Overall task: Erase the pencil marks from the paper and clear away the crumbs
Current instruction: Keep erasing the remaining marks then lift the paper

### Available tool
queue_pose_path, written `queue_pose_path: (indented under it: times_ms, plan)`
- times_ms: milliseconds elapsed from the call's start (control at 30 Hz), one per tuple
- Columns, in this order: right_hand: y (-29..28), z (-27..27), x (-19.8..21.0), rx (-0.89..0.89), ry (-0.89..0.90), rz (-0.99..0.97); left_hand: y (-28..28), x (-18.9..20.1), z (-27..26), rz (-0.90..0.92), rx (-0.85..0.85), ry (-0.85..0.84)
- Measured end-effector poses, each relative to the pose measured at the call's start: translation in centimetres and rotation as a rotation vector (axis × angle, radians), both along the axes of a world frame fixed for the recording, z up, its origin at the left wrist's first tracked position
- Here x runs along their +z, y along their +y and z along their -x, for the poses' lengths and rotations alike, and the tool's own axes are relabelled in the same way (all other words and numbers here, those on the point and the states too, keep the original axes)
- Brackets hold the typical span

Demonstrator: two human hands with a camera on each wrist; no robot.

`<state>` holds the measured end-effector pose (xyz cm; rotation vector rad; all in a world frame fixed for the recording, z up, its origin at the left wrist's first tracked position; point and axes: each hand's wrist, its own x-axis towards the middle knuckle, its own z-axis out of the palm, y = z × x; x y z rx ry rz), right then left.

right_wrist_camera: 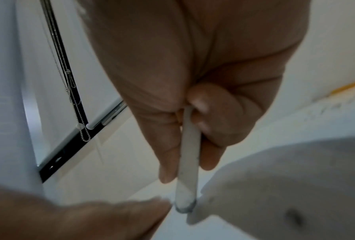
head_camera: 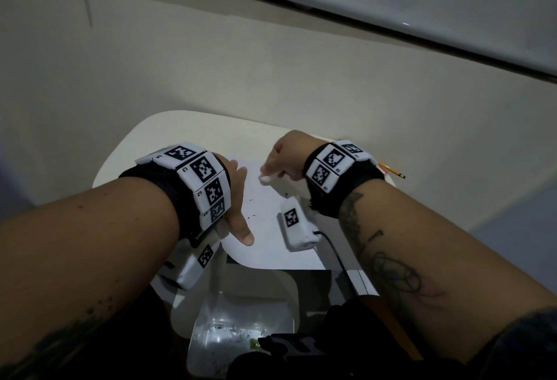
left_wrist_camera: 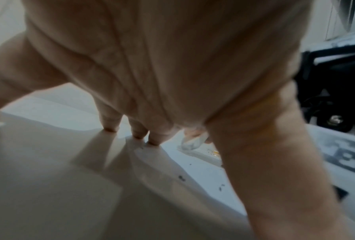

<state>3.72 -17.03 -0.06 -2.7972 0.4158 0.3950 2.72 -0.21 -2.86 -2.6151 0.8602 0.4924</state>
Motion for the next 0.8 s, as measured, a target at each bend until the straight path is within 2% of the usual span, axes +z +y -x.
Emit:
queue_pose_path:
  times_ms: [67, 167, 200, 300, 333, 400, 467, 500, 600, 667, 733, 800]
  plan:
    - [0.6, 0.1, -1.1, -0.016, 0.007, 0.004, 0.1, 0.2, 0.1, -0.005, 0.0, 0.005]
    - [-1.9, -0.4, -1.4, -0.1, -0.009, 0.136, 0.3, -0.1, -0.1, 0.012, 0.013, 0.023]
    - [-3.0, -0.5, -1.2, -0.139, 0.048, 0.162, 0.2, -0.2, -0.1, 0.019, 0.018, 0.033]
    - [-8.2, -4.9, -4.9, -0.163, 0.04, 0.153, 0.1, -0.1, 0.0, 0.008, 0.007, 0.018]
    - [-8.0, -5.1, -4.9, -0.136, -0.001, 0.181, 0.1, 0.0, 0.0, 0.002, 0.004, 0.014]
    - [-4.1, -3.1, -2.9, -0.053, -0.055, 0.141, 0.0, 0.1, 0.0, -0.001, 0.001, 0.026]
    - [-0.2, -1.6, -1.3, -0.017, -0.016, 0.033, 0.2, -0.1, -0.2, 0.022, 0.003, 0.031]
    - [0.3, -1.3, -1.2, -0.009, -0.014, 0.047, 0.2, -0.1, -0.2, 0.03, 0.01, 0.026]
    - [-2.3, -1.8, -1.9, -0.096, -0.029, 0.123, 0.2, -0.1, 0.0, 0.028, 0.008, 0.019]
    - [-4.4, -2.1, -2.1, -0.135, 0.029, 0.201, 0.2, 0.1, 0.2, 0.006, 0.009, 0.023]
    - [-4.5, -1.5, -1.2, -0.112, -0.008, 0.247, 0.2, 0.2, 0.2, 0.002, 0.002, 0.016]
    - [-3.1, -1.1, -0.5, -0.038, -0.023, 0.159, 0.1, 0.4, 0.0, 0.005, 0.01, 0.026]
